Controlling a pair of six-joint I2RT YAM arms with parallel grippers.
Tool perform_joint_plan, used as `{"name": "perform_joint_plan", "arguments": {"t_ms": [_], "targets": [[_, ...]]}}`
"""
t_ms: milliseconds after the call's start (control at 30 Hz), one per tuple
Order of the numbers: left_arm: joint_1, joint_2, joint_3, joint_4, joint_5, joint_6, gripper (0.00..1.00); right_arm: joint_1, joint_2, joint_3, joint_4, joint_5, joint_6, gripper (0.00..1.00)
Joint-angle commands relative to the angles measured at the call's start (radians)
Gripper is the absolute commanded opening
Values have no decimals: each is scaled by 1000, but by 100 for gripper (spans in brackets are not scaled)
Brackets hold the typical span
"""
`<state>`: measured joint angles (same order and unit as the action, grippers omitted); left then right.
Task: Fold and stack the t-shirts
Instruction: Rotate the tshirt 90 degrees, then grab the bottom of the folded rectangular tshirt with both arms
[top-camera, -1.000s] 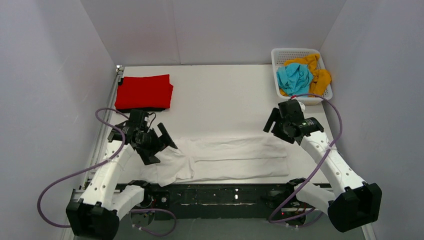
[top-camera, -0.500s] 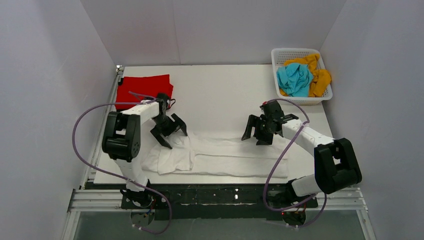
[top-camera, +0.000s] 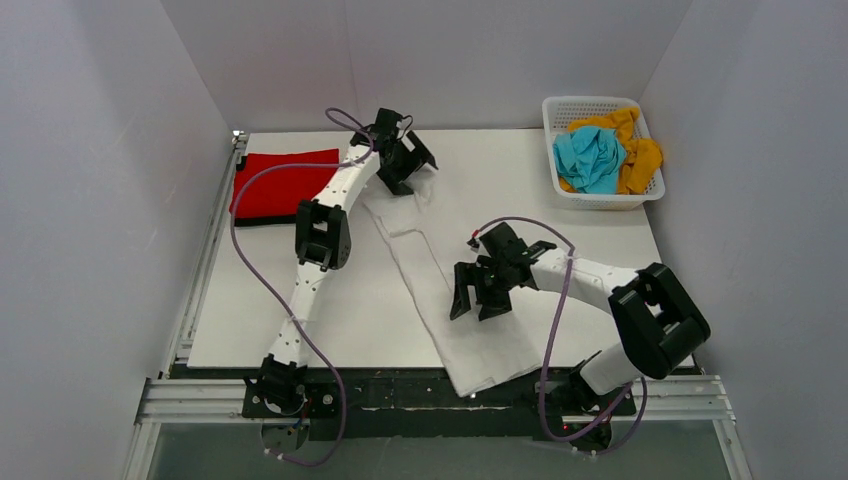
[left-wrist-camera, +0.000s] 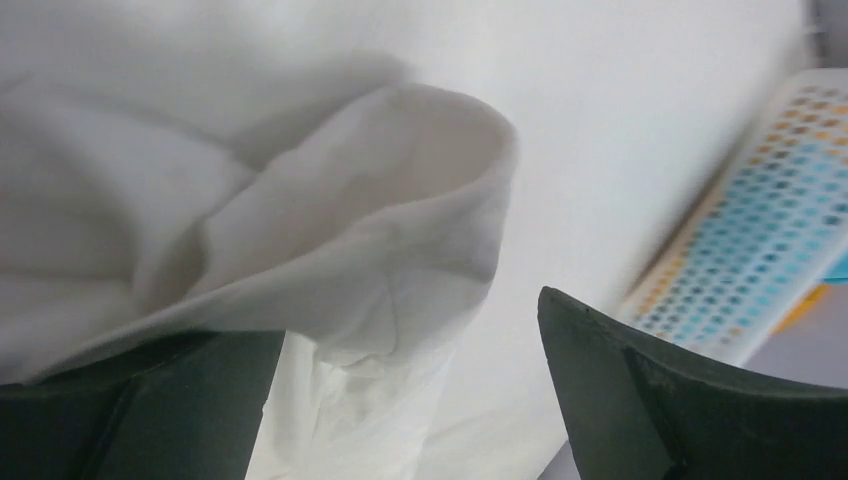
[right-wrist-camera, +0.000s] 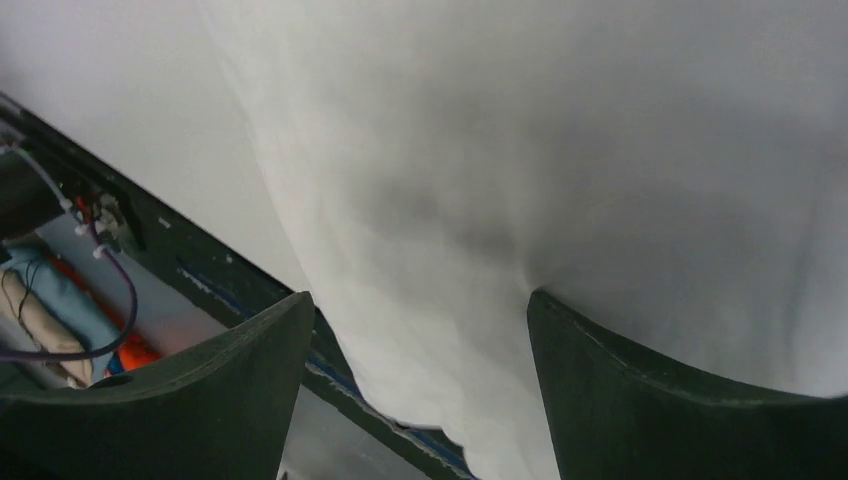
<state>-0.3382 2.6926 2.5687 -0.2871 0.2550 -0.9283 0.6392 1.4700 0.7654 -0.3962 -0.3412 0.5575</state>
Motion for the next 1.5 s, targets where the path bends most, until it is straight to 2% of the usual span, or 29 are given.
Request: {"name": "perform_joint_plan", "arguments": {"t_ms": [0, 100, 200, 267, 300, 367, 433, 500, 600, 700, 800, 867, 933, 1067, 1167, 1233, 1300, 1333, 1400, 1467], "targets": [[-51, 249, 24, 383, -95, -257, 98, 132, 120, 132, -13, -156, 5, 87], [-74, 300, 107, 341, -166, -247, 98, 184, 164, 208, -29, -167, -8, 87], [-77, 252, 16, 369, -184, -190, 98, 197, 182, 242, -24, -162, -3, 87], [-80, 257, -5, 442, -185, -203, 98, 203, 197, 260, 4, -182, 9, 87], [-84, 277, 14, 503, -177, -226, 98, 208, 207, 275, 8, -189, 13, 87], [-97, 326, 109, 506, -183, -232, 98, 211, 216, 299, -3, -180, 11, 87], [-103, 312, 108, 499, -199, -221, 98, 211, 186, 300, -18, -107, 14, 87], [-101, 270, 86, 475, -184, -151, 98, 211, 124, 277, -25, -15, 21, 88], [-95, 172, 69, 416, -86, -32, 98, 208, -18, 198, -3, 108, 69, 90], [-96, 17, -27, 381, -26, 81, 98, 208, -179, 140, -11, 222, 112, 91], [-96, -129, -18, 266, 41, 160, 98, 202, -315, 57, -14, 391, 184, 91], [-98, -248, -72, 217, 98, 187, 98, 189, -393, 20, -45, 478, 250, 91], [-104, -407, -219, 180, 107, 203, 98, 173, -456, -15, -74, 503, 278, 91], [-134, -773, -665, 153, 80, 237, 98, 151, -549, -68, -125, 460, 280, 91], [-180, -1044, -1076, 59, -8, 195, 98, 142, -607, -111, -183, 434, 293, 90], [-303, -1320, -1462, 96, -48, 110, 98, 133, -671, -147, -281, 387, 324, 90], [-423, -1425, -1618, 26, -47, 66, 98, 128, -729, -213, -291, 267, 379, 90], [-479, -1466, -1695, 66, -58, 11, 98, 128, -750, -245, -296, 247, 413, 90], [-556, -1428, -1804, 198, -54, -46, 93, 128, -764, -309, -262, 227, 463, 87], [-590, -1344, -1812, 254, -27, -56, 84, 128, -735, -327, -243, 206, 480, 83]]}}
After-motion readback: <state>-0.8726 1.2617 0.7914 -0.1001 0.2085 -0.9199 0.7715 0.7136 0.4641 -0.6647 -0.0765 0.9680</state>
